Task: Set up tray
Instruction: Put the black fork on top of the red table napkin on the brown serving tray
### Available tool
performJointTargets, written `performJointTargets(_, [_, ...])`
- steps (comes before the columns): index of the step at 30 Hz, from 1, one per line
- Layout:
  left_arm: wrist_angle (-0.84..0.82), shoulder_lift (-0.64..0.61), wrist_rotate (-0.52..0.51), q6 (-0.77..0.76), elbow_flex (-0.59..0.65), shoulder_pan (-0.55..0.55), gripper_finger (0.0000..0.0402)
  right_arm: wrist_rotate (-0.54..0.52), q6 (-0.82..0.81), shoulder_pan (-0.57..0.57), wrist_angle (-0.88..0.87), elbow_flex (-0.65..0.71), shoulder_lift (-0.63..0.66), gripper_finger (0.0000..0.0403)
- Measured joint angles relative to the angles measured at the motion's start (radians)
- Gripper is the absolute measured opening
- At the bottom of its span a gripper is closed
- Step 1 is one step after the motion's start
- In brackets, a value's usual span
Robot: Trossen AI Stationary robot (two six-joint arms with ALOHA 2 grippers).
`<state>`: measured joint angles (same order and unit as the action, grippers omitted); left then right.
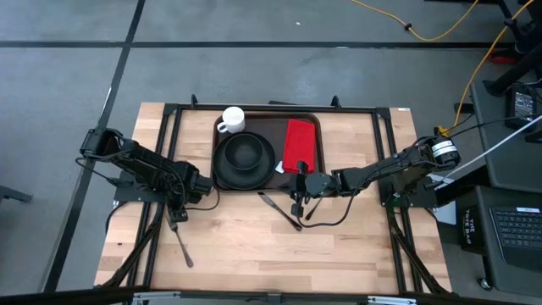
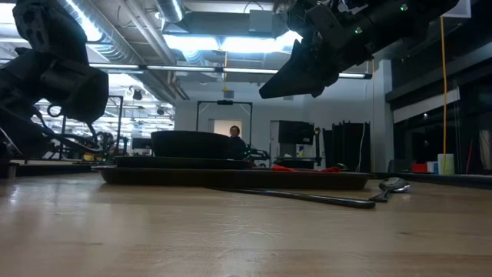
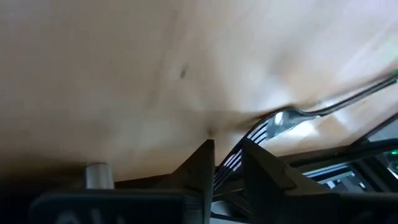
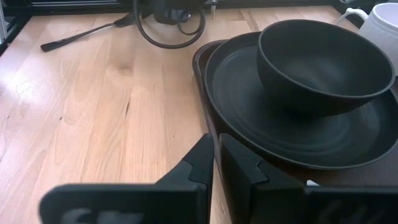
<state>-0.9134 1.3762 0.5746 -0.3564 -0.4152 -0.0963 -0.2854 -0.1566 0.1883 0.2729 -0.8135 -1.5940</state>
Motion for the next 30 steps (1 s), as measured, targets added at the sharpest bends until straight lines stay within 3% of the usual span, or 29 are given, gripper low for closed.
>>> performJointTargets(7, [0.007,0.000,0.064,0.016,0.000,0.000,0.0012,0.000,0.000,0.000,0.000,0.000,0.000,0.0032])
performJointTargets(13, [0.020,0.000,0.125,0.014,0.000,0.000,0.0004,0.000,0.000,0.000,0.000,0.000,0.000,0.0032])
performJointTargets(30, [0.212,0.000,0.029,-0.057,-0.014,0.000,0.0001,0.000,0.003,0.000,0.000,0.000,0.000,0.0032])
